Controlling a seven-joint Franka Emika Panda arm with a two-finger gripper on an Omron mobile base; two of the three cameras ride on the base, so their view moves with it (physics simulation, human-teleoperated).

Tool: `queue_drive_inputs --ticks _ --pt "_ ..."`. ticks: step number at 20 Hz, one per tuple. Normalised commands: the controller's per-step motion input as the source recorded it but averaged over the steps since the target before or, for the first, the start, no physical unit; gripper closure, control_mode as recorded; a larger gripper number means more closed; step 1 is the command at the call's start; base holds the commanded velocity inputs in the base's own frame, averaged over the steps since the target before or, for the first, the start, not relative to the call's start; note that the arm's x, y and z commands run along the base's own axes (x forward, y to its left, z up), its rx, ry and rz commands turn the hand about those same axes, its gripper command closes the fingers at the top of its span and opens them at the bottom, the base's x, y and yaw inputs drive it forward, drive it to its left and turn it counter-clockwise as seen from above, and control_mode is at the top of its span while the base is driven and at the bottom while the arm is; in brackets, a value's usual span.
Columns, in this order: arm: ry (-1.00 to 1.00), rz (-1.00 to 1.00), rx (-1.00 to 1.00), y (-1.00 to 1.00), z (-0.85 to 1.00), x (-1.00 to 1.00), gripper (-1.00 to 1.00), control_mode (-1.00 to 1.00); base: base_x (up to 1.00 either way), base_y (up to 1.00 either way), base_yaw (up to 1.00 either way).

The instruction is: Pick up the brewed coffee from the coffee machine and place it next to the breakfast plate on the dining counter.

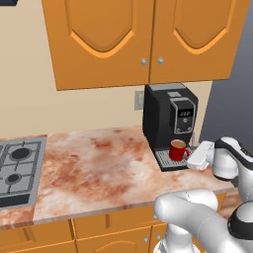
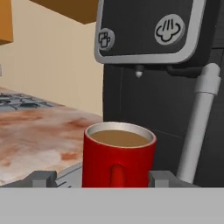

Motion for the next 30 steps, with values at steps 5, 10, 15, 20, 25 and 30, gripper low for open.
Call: queue_drive_inputs --ticks 5,10,15,20,25,30 --pt "0.00 0.00 0.00 0.00 -0.13 0.13 -1.00 -1.00 0.00 0.00 0.00" --pt "0.00 0.00 0.00 0.00 -0.19 0.12 -1.00 -1.00 0.00 0.00 0.00" --pt "0.00 0.00 0.00 0.09 -0.27 0.01 1.00 -1.00 0.00 0.00 0.00" --pt "0.00 0.00 0.00 0.16 -0.22 0.00 1.00 -1.00 0.00 0.00 0.00" --pt "0.00 0.00 0.00 0.00 0.00 0.00 1.00 -1.00 0.00 0.00 0.00" --pt "-0.09 0.12 -0.01 0.17 0.18 -0.26 1.00 -1.00 0.00 0.00 0.00"
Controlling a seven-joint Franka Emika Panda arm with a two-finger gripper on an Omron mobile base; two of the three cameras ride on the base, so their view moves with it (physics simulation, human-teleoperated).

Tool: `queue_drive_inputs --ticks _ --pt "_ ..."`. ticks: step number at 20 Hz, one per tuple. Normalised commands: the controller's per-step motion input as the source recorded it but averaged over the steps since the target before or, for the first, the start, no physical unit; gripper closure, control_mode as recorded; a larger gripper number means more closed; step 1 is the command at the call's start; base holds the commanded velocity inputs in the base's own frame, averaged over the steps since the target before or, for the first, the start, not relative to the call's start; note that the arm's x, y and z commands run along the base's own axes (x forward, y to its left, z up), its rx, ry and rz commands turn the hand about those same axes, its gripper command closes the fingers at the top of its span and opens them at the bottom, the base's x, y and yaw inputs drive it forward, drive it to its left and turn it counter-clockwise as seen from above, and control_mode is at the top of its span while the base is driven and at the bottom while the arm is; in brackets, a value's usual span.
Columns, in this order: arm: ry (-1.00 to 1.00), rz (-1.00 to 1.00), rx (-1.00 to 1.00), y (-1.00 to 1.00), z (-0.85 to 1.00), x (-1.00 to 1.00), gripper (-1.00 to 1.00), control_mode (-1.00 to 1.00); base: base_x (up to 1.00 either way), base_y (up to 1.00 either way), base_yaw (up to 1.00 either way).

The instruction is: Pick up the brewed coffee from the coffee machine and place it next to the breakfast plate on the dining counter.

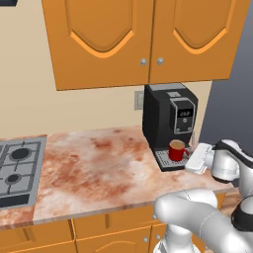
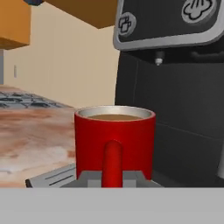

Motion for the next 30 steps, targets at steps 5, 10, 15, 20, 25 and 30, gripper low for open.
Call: queue_drive_inputs --ticks 5,10,15,20,25,30 --pt "-0.12 0.12 0.00 0.07 0.64 -0.43 1.00 -1.00 0.00 0.00 0.00" --pt "0.00 0.15 0.00 0.18 0.68 -0.44 1.00 -1.00 0.00 0.00 0.00" --pt "0.00 0.22 -0.01 0.26 0.12 -0.67 1.00 -1.00 0.00 0.00 0.00" --pt "0.00 0.14 0.00 0.02 0.01 -0.20 1.00 -1.00 0.00 0.00 0.00" --pt "0.00 0.01 0.00 0.00 0.00 0.07 1.00 1.00 -0.04 0.00 0.02" --pt "0.00 0.00 0.00 0.00 0.00 0.00 1.00 1.00 -0.92 0.40 0.41"
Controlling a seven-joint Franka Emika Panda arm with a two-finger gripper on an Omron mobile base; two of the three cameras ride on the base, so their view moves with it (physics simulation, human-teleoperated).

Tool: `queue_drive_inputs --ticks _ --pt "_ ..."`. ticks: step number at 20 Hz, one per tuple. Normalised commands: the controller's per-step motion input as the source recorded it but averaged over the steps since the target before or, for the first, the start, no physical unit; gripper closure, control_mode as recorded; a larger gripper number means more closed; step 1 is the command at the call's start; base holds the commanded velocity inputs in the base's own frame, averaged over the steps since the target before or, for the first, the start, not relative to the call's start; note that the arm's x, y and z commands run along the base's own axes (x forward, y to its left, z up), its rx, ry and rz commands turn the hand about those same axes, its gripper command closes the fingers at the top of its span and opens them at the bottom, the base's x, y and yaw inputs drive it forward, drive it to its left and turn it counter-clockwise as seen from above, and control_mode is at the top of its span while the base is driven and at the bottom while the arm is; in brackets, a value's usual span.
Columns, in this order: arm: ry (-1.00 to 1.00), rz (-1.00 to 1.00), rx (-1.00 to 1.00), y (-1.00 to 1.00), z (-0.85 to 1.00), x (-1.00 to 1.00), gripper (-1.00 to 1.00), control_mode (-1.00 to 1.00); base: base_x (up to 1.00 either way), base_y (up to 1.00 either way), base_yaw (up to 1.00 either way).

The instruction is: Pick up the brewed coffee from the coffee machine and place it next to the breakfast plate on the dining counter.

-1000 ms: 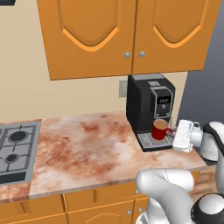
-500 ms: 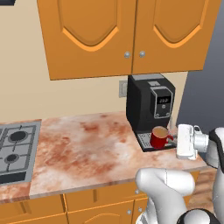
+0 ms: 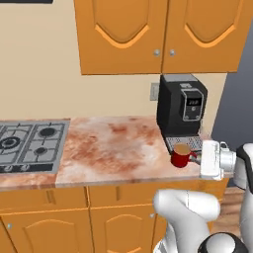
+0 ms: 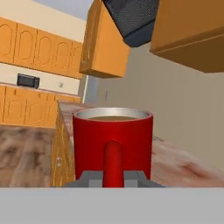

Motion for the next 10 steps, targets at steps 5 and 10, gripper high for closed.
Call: queue_drive_inputs --ticks 5,10 --pt "0.00 0.00 0.00 0.00 0.00 0.00 1.00 1.00 -0.62 0.51 0.83" --pt "0.00 0.00 0.00 0.00 0.00 0.00 1.00 1.00 -0.20 0.32 0.99"
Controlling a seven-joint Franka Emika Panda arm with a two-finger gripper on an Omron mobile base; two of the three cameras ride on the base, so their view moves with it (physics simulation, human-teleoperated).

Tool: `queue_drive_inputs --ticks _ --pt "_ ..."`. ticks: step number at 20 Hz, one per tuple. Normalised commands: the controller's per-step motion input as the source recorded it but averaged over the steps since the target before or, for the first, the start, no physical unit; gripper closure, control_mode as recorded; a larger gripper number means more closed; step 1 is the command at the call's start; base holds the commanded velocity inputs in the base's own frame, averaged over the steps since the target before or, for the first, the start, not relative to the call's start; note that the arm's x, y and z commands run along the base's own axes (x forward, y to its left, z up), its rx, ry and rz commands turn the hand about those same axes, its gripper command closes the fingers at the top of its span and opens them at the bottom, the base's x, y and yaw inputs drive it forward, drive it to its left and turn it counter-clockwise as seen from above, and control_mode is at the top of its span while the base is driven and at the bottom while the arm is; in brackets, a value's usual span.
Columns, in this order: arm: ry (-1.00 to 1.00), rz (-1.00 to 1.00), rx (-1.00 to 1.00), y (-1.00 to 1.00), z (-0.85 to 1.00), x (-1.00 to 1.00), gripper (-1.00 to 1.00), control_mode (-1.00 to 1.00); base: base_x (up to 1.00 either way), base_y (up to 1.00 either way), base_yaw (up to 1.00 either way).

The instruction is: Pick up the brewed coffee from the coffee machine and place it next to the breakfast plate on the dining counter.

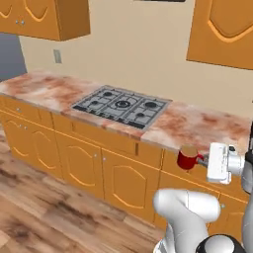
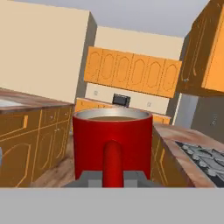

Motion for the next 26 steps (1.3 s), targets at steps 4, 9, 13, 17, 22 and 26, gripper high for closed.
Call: queue_drive_inputs --ticks 4,9,13,17,22,26 --pt "0.00 0.00 0.00 0.00 0.00 0.00 1.00 1.00 -0.01 0.41 0.87" --pt "0.00 0.00 0.00 0.00 0.00 0.00 1.00 1.00 0.00 0.24 0.84" --pt "0.00 0.00 0.00 0.00 0.00 0.00 1.00 1.00 0.01 0.13 0.81" --pt "0.00 0.00 0.00 0.00 0.00 0.00 1.00 1.00 -0.32 -0.03 0.73" --pt "0.00 0.00 0.00 0.00 0.00 0.00 1.00 1.00 -0.47 -0.02 0.72" --pt "0.00 0.00 0.00 0.00 0.00 0.00 1.00 1.00 -0.70 0.18 0.73"
